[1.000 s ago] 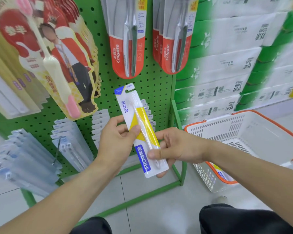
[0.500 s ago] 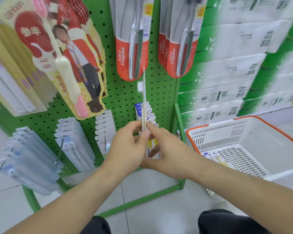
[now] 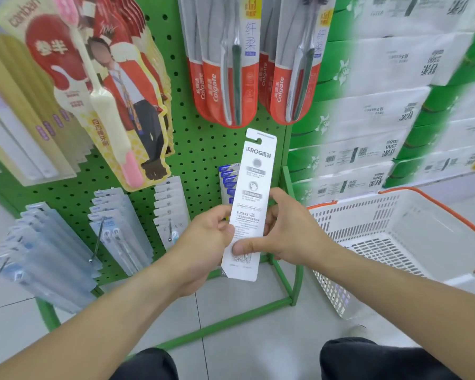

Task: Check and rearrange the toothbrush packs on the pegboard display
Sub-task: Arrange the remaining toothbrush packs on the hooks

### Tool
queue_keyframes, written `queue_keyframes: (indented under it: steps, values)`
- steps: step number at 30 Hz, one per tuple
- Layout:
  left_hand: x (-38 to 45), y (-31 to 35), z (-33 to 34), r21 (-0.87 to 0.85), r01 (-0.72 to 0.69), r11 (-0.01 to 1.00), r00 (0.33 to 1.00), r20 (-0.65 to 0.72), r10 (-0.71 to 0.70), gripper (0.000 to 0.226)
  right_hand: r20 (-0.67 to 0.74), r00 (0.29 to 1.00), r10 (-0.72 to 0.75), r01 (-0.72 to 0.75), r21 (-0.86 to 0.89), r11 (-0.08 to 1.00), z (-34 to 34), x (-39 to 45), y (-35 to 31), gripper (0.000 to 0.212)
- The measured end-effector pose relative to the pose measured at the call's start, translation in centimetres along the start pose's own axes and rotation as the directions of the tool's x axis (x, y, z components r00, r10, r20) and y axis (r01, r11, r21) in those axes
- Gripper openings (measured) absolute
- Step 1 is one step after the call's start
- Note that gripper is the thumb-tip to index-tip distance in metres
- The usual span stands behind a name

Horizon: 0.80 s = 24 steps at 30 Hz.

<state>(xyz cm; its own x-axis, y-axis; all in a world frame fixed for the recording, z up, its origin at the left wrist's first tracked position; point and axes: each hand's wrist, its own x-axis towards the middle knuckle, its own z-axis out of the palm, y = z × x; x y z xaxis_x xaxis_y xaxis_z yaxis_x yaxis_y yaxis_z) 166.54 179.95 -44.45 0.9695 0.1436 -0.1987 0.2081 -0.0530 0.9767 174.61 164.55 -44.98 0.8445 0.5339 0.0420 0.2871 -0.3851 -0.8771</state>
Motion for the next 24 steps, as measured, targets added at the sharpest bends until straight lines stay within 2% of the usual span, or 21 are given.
queue_keyframes:
  steps: [3, 5, 9, 17, 20, 24]
  values:
    - [0.1, -0.5, -0.1, 0.091, 0.009, 0.996, 0.997, 0.079, -0.016, 0.038, -0.112, 0.993, 0.025, -0.018, 0.066, 0.998, -0.7, 0.7, 0.1, 0.064]
    - [0.2, -1.1, 0.0, 0.146, 0.006, 0.989, 0.988, 0.153, -0.028, 0.036, -0.173, 0.981, 0.089, -0.049, 0.221, 0.974, -1.5, 1.3, 0.4, 0.053]
    - [0.3, -2.0, -0.1, 0.296, -0.021, 0.955, 0.982, 0.187, -0.036, 0.038, -0.238, 0.957, 0.165, -0.066, 0.374, 0.925, -3.1, 2.0, 1.3, 0.048]
    - [1.0, -2.2, -0.7, 0.524, -0.072, 0.848, 0.993, 0.12, 0.01, 0.043, -0.269, 0.945, 0.187, -0.058, 0.424, 0.904, -4.0, 2.6, 2.5, 0.029]
    - [1.3, -2.4, -0.8, 0.619, -0.105, 0.778, 0.994, 0.085, 0.067, 0.038, -0.292, 0.935, 0.2, -0.061, 0.423, 0.904, -4.3, 2.8, 2.9, 0.031]
    - [1.4, -2.8, -0.7, 0.626, -0.173, 0.761, 0.985, 0.087, 0.152, 0.04, -0.307, 0.927, 0.215, -0.07, 0.422, 0.904, -4.6, 2.6, 3.0, 0.039]
